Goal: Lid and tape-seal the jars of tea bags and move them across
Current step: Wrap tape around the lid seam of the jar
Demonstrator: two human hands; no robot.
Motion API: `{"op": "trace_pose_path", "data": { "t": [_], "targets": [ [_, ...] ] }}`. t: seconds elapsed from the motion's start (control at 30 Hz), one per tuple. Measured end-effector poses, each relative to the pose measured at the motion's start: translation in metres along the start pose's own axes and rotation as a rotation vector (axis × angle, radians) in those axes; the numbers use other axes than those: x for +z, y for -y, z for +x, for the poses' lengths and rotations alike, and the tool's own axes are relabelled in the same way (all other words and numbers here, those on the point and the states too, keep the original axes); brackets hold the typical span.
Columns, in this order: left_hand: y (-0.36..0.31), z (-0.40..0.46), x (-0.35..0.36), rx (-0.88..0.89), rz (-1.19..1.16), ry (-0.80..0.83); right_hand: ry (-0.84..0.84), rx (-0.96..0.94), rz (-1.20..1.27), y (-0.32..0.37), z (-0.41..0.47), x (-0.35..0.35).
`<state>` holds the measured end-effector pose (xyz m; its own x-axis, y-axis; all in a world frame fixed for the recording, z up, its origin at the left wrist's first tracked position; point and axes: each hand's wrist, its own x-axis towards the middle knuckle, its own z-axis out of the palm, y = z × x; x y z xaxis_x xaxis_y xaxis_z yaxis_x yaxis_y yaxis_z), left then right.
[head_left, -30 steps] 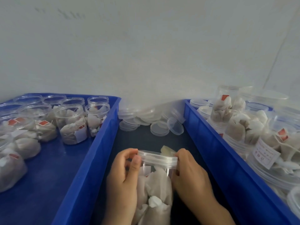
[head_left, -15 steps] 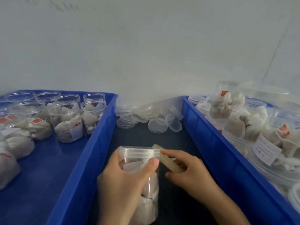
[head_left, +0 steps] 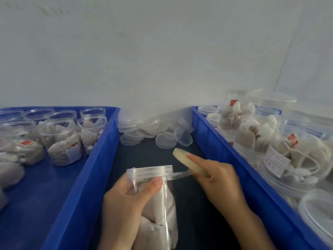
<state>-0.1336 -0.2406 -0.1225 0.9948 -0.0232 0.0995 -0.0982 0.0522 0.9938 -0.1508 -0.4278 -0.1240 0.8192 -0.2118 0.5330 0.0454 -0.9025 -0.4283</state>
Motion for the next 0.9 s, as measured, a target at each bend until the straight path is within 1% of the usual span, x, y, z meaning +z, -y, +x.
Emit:
{"op": "trace_pose_path", "data": {
  "t": [0.1,0.17,0.23,0.3,0.43,0.53,0.6,0.7,0.77,0.83,0.87,0.9],
  "targets": [
    [0.009,0.005,-0.002,0.066,0.108,-0.189,-0.294,-0.195,-0.172,0.003,-0.002,-0.006],
    [0.014,0.007,-0.005,0.084,0.214,-0.264,-0.400,-0.239,-0.223,0.002,-0.003,-0.007],
    [0.015,0.009,-0.006,0.086,0.257,-0.262,-0.440,-0.228,-0.222,-0.001,-0.004,-0.006],
    [0.016,0.009,-0.006,0.093,0.228,-0.225,-0.422,-0.199,-0.205,-0.001,-0.004,-0.002],
    [0.018,0.010,-0.007,0.090,0.003,-0.041,-0.344,-0.081,-0.093,0.000,-0.007,0.009],
    [0.013,0.008,-0.006,0.115,-0.088,0.038,-0.278,-0.032,-0.056,0.002,-0.008,0.013],
    [0.009,0.006,-0.006,0.137,-0.118,0.091,-0.253,-0.039,-0.060,0.004,-0.008,0.013],
    [0.006,0.004,-0.007,0.123,-0.138,0.191,-0.199,-0.023,-0.049,0.007,-0.010,0.014],
    [0.007,0.004,-0.008,0.107,-0.142,0.224,-0.134,-0.012,-0.052,0.008,-0.009,0.017],
    [0.008,0.003,-0.007,0.108,-0.130,0.302,-0.047,-0.002,-0.060,0.009,-0.009,0.020],
    [0.008,0.002,-0.007,0.108,-0.121,0.363,0.019,0.019,-0.019,0.014,-0.011,0.020],
    [0.007,0.000,-0.006,0.096,-0.104,0.428,0.063,0.056,0.082,0.019,-0.013,0.020]
  ]
}}
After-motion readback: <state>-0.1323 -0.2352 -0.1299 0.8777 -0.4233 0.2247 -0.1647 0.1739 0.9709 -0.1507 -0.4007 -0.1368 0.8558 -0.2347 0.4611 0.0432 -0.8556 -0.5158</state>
